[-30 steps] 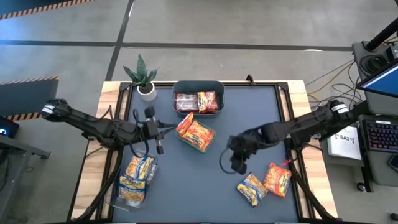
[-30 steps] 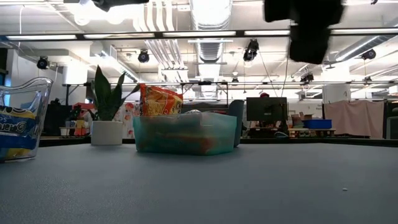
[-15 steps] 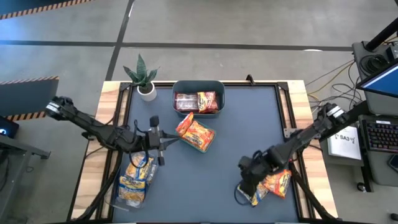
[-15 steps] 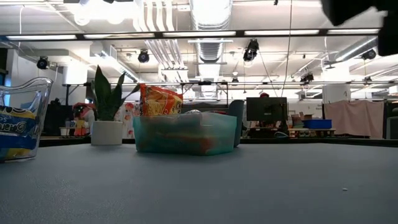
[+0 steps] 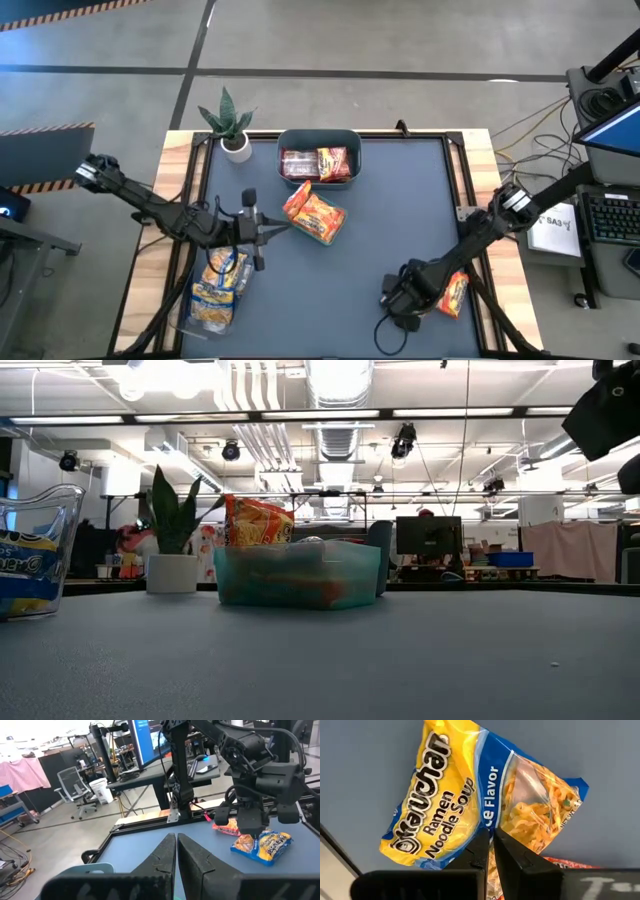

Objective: Sort Maruchan noodles
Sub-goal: Put the blue noodle pack into the transparent bin

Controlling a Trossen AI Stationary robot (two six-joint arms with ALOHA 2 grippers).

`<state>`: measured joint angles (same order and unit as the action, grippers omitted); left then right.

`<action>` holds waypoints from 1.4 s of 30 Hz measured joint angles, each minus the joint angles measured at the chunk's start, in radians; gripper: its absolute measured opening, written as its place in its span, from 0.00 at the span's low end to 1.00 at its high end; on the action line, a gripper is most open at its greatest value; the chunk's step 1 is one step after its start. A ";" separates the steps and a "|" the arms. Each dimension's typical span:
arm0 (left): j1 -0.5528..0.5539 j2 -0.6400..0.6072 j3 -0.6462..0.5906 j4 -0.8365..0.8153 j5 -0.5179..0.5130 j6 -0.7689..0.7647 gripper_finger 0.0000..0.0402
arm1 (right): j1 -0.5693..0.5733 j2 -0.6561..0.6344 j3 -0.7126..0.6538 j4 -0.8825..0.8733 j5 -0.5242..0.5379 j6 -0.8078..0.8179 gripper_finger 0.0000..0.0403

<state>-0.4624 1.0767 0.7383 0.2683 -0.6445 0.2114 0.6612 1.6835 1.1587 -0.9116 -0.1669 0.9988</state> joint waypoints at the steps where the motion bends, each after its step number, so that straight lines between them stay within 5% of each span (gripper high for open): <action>1: 0.000 0.000 0.000 0.000 0.000 0.000 0.00 | 0.000 0.004 0.001 0.002 0.003 -0.009 0.04; 6: 0.000 0.001 0.000 0.000 0.000 0.009 0.00 | 0.001 0.008 0.002 0.008 0.056 -0.031 0.04; 12: 0.000 0.001 0.000 0.000 0.000 0.015 0.00 | -0.049 -0.018 -0.001 0.013 0.440 -0.015 0.04; 16: 0.000 0.001 0.000 0.001 0.000 0.015 0.00 | -0.103 -0.063 -0.001 0.006 0.541 -0.022 0.04; 20: 0.000 0.005 0.000 0.001 0.000 0.015 0.00 | -0.153 -0.132 -0.001 0.002 0.537 -0.053 0.04; 25: 0.000 0.046 0.000 0.021 0.001 -0.008 0.00 | -0.180 -0.211 -0.006 0.001 0.408 0.029 0.04; 32: 0.000 0.221 0.118 0.013 0.007 -0.003 0.00 | -0.160 -0.332 -0.089 0.038 0.424 0.089 0.04; 42: -0.017 0.491 0.457 -0.500 0.048 -0.132 0.00 | -0.151 -0.446 -0.347 0.392 0.421 0.119 0.04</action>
<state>-0.4798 1.5674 1.1953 -0.2318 -0.5962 0.0791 0.5103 1.2372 0.8119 -0.5198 0.2543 1.1183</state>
